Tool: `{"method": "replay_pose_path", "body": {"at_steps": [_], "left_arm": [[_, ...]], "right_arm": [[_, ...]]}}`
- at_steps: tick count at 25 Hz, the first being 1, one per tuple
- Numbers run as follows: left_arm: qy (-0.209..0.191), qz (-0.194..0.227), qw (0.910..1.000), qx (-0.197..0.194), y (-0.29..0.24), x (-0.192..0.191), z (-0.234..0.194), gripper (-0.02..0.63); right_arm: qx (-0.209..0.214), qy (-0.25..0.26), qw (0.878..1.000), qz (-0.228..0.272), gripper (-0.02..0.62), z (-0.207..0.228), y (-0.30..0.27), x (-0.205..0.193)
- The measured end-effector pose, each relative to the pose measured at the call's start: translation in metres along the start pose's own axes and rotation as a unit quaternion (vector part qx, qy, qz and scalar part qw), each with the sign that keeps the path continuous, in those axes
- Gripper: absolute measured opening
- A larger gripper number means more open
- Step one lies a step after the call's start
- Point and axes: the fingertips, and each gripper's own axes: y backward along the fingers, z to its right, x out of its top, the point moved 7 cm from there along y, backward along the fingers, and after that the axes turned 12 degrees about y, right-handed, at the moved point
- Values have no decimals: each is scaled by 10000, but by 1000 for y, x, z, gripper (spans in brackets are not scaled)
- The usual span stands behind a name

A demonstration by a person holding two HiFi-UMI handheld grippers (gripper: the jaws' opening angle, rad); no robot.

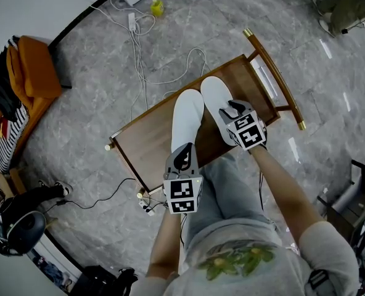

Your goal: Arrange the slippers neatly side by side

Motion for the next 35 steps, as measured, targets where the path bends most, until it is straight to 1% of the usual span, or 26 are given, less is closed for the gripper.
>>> {"method": "replay_pose_path", "body": {"at_steps": [4,11,17,21,25,27,31,35], "left_arm": [[19,-11,10000,-29,5,3,5,15],[12,159,9999,23,24,21,5,15],[50,275,9995,153,48,33,-4,15],[185,357,9990,193,61,42,-12,15],[322,411,9984,196,72,39,-7,15],[386,432,9982,178,75,39,-6,15],[366,428,9983,136,79,46,-6,15],[367,438,9982,155,80,50,-10,15]], "right_arm": [[-69,-152,9997,180,191,-1,18,7],[-45,-283,9975,641,195,-17,58,26],[213,-264,9960,830,196,-48,87,28],[383,-260,9952,859,197,-70,100,28],[629,-304,9930,951,198,-89,112,16],[783,-237,9921,949,202,-99,115,15],[949,-135,9912,908,204,-111,119,23],[1039,-214,9903,894,204,-116,115,30]]}}
